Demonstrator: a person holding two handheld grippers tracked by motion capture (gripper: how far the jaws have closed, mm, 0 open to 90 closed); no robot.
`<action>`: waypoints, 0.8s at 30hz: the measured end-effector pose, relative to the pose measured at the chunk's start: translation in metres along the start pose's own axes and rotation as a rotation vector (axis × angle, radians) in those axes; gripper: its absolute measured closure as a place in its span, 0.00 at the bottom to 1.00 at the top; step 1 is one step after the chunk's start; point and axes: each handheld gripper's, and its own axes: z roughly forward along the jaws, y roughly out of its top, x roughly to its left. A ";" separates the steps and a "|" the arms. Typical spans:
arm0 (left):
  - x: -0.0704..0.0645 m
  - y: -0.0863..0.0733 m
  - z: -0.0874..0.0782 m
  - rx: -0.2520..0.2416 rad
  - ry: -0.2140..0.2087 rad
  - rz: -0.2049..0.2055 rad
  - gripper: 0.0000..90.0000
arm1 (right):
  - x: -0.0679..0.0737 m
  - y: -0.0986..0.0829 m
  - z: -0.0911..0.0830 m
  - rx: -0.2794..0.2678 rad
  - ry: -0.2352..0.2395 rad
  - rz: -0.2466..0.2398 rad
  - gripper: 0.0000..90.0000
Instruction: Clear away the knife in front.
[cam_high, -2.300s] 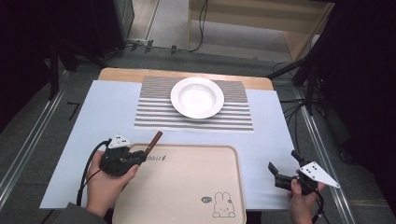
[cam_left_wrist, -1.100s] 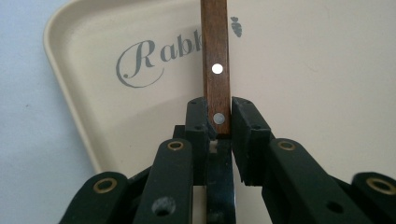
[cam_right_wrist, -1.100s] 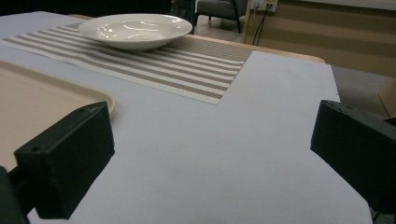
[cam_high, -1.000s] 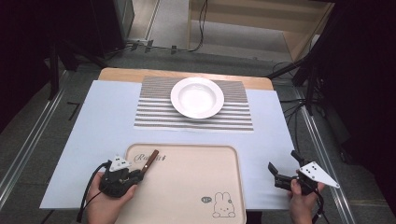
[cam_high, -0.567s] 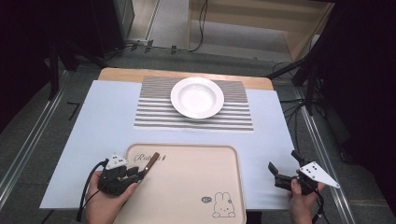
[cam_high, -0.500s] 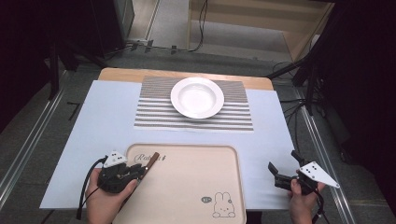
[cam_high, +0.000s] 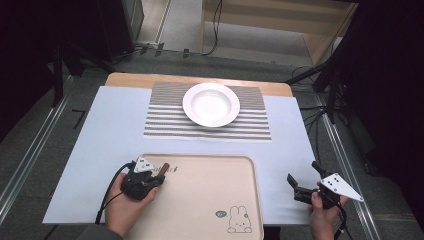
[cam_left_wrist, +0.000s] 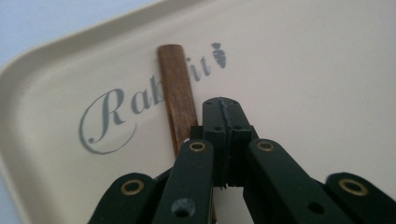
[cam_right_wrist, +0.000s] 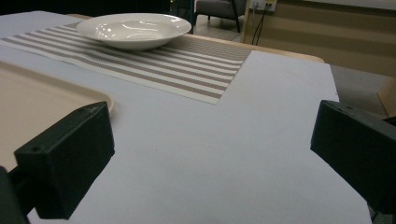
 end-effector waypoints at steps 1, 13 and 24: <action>0.001 -0.001 0.000 0.003 0.008 0.002 1.00 | 0.000 0.000 0.000 0.000 0.000 -0.001 0.00; 0.024 -0.015 -0.013 -0.009 0.013 -0.053 1.00 | 0.000 0.000 0.001 0.001 -0.004 -0.006 0.00; 0.040 -0.023 -0.020 -0.039 0.025 -0.093 1.00 | 0.001 0.000 0.001 0.001 -0.004 -0.007 0.00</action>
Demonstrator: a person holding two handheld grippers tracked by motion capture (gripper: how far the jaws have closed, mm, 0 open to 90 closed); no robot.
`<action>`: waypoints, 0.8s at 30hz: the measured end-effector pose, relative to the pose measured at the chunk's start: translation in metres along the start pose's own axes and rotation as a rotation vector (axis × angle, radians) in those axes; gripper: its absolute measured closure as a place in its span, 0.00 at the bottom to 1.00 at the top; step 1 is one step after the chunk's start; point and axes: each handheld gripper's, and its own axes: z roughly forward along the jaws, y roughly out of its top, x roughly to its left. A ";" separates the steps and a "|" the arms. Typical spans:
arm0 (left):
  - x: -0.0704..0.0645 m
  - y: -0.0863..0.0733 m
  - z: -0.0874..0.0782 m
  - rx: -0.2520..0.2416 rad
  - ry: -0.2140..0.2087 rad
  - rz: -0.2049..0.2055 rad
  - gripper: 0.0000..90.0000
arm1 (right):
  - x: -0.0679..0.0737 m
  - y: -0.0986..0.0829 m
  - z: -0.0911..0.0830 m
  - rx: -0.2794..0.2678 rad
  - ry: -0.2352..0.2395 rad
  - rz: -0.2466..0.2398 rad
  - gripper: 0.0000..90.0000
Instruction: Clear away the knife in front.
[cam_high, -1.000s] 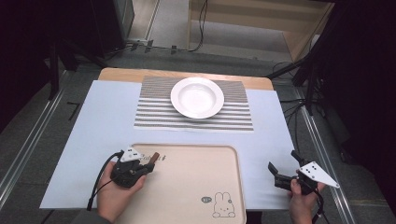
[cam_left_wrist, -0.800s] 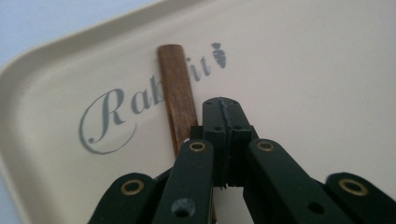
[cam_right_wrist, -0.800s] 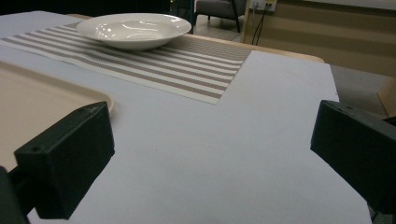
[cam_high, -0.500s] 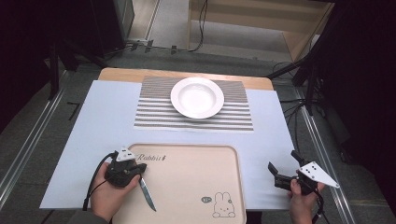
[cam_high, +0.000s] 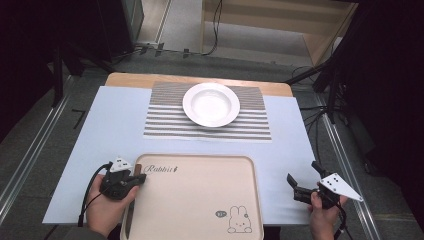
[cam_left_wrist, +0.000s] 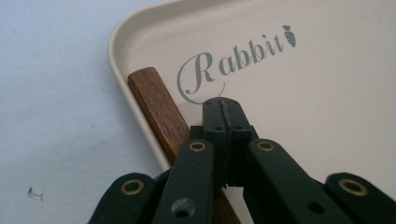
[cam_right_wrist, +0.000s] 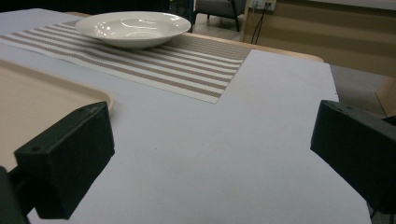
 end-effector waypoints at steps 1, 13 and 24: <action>0.000 -0.001 0.000 -0.005 -0.001 0.000 1.00 | 0.000 0.000 0.000 0.000 0.000 -0.002 0.00; -0.001 -0.004 -0.017 -0.266 -0.082 0.066 0.68 | 0.001 0.000 0.000 0.004 -0.001 -0.006 0.00; 0.013 -0.005 -0.039 -0.427 -0.091 0.039 0.22 | 0.001 0.000 0.001 0.007 -0.002 -0.003 0.00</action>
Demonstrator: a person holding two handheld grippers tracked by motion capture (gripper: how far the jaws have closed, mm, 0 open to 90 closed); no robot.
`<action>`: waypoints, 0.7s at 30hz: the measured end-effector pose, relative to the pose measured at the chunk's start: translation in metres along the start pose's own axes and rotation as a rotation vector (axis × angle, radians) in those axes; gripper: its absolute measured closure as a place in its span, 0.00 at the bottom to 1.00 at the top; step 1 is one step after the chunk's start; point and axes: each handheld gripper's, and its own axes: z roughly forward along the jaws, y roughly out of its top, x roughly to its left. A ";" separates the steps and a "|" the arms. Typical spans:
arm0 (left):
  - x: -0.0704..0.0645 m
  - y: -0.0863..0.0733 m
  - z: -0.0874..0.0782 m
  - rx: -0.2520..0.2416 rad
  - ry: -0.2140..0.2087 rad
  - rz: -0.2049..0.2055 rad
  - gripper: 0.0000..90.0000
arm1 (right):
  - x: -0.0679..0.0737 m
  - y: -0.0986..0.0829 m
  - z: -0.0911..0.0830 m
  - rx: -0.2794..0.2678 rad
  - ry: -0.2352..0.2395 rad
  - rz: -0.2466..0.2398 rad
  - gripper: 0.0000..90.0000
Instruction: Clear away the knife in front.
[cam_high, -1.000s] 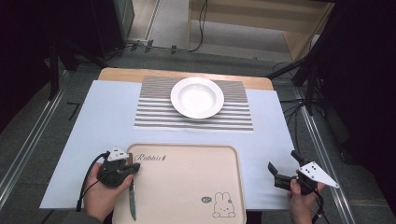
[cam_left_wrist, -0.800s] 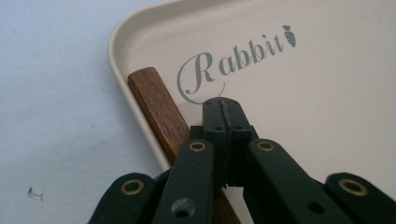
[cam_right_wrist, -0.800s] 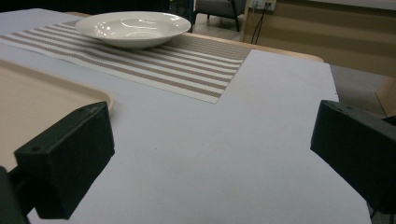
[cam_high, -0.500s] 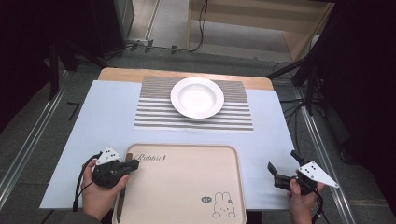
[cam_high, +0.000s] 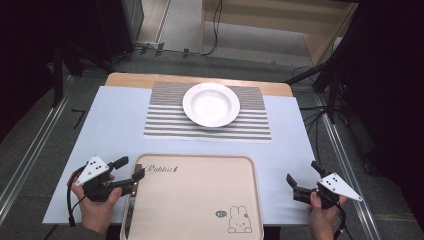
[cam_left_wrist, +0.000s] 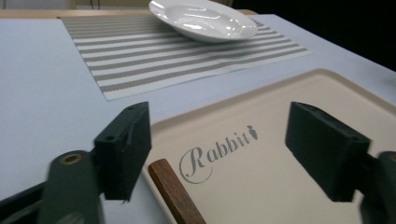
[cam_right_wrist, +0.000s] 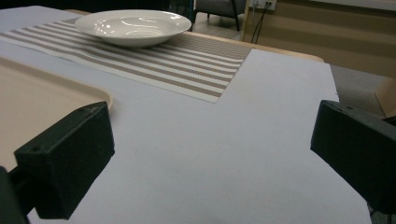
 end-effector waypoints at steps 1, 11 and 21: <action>0.001 0.000 -0.001 -0.001 -0.001 0.001 0.19 | 0.000 0.000 0.000 0.000 0.000 0.000 0.00; 0.010 0.002 -0.011 -0.029 0.004 0.012 0.00 | 0.000 0.000 0.000 0.003 -0.004 0.000 0.00; 0.028 0.000 -0.022 -0.039 0.037 -0.012 0.00 | 0.000 0.000 0.000 0.002 -0.004 -0.002 0.00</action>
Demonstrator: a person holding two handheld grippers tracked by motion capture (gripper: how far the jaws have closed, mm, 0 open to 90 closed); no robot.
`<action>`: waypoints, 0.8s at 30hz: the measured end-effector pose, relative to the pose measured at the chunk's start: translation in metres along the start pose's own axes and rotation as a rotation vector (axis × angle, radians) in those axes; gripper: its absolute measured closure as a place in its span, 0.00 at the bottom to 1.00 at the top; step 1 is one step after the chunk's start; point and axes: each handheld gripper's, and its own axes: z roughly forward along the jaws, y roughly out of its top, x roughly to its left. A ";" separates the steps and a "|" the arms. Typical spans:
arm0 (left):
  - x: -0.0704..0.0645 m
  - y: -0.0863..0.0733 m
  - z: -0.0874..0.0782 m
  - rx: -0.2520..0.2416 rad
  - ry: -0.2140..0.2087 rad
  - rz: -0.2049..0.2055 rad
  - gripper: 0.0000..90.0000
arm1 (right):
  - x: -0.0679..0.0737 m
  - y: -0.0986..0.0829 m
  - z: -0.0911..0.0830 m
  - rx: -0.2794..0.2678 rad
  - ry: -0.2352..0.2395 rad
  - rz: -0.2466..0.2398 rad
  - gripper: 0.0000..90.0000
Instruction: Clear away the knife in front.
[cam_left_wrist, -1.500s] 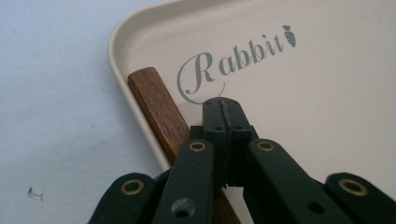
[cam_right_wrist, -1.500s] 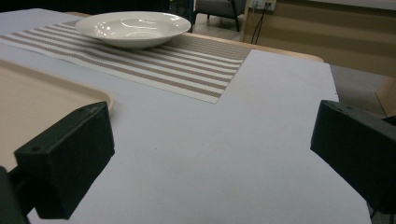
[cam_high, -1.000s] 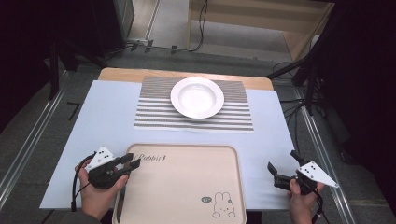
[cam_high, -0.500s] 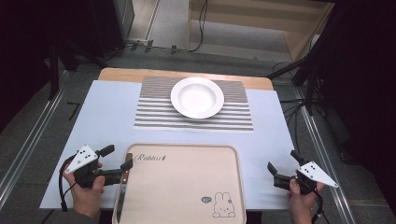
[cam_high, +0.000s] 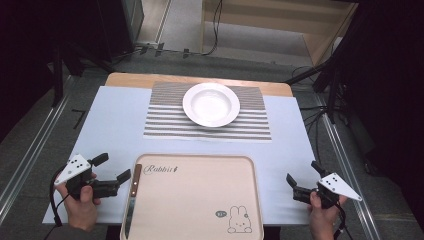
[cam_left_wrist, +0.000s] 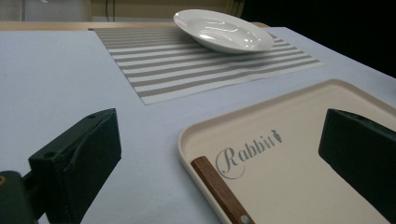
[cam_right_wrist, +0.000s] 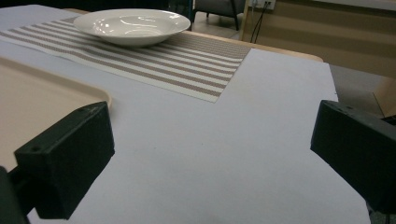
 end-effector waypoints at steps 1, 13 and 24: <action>0.002 0.000 -0.001 -0.001 0.003 -0.003 0.00 | 0.000 0.000 0.000 0.000 0.000 0.001 0.00; 0.025 -0.005 -0.013 -0.009 0.061 -0.025 0.00 | -0.001 0.000 0.000 -0.005 0.004 -0.001 0.00; 0.050 -0.010 -0.027 -0.006 0.116 -0.043 0.00 | -0.001 0.000 0.000 -0.003 0.002 -0.001 0.00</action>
